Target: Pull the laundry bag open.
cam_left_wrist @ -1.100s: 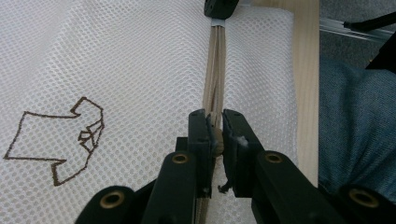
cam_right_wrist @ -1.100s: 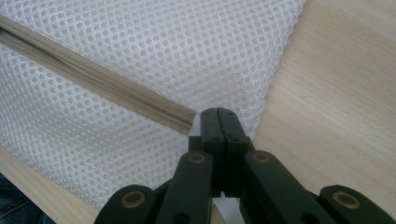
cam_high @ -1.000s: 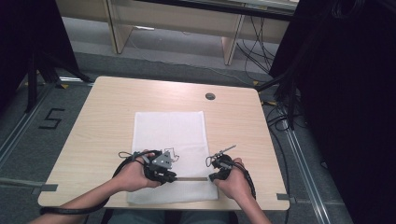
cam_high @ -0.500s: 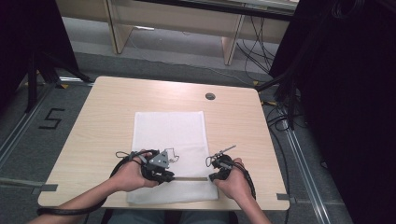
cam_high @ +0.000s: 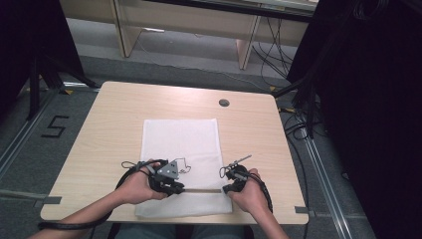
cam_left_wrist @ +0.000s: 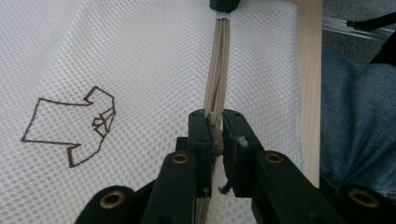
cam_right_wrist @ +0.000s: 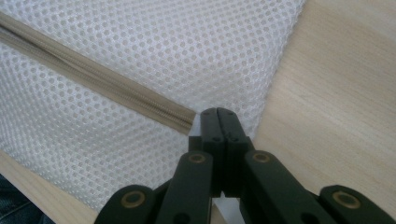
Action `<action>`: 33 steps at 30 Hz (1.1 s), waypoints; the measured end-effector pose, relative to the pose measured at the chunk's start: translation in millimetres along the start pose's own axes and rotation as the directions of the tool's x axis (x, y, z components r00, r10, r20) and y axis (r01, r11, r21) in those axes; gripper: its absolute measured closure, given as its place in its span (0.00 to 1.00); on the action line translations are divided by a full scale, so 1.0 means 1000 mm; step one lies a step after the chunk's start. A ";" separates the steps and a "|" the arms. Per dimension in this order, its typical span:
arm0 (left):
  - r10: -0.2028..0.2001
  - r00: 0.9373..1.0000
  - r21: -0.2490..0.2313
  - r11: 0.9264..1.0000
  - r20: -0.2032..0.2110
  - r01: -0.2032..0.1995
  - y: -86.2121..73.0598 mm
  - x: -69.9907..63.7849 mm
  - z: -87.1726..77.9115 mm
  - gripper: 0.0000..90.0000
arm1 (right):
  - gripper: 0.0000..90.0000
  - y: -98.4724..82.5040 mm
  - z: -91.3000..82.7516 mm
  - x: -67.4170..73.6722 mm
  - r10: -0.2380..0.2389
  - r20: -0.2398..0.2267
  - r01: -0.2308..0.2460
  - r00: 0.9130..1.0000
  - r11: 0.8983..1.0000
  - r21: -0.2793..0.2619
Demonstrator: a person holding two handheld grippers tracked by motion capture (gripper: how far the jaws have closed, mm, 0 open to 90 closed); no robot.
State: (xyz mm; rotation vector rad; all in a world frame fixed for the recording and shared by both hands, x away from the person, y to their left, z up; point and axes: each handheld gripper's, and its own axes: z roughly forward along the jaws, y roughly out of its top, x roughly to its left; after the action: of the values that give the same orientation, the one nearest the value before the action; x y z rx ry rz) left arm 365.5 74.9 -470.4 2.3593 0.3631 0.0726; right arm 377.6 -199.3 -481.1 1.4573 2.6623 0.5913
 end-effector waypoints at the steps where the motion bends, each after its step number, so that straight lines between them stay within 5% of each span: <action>1: 0.000 1.000 0.001 1.000 0.000 0.000 0.000 0.000 0.000 0.91 | 1.00 0.000 0.000 0.000 0.005 -0.001 -0.005 1.000 1.000 0.002; 33: -0.033 0.999 0.000 0.999 -0.006 0.033 -0.014 0.004 -0.011 0.91 | 1.00 0.000 0.000 0.000 0.001 0.002 -0.001 1.000 1.000 0.001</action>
State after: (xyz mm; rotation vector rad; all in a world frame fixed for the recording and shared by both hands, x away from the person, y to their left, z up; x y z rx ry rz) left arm 364.0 92.3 -472.2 2.3524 0.4053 0.0644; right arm 377.5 -199.0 -480.9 1.4591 2.6607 0.5887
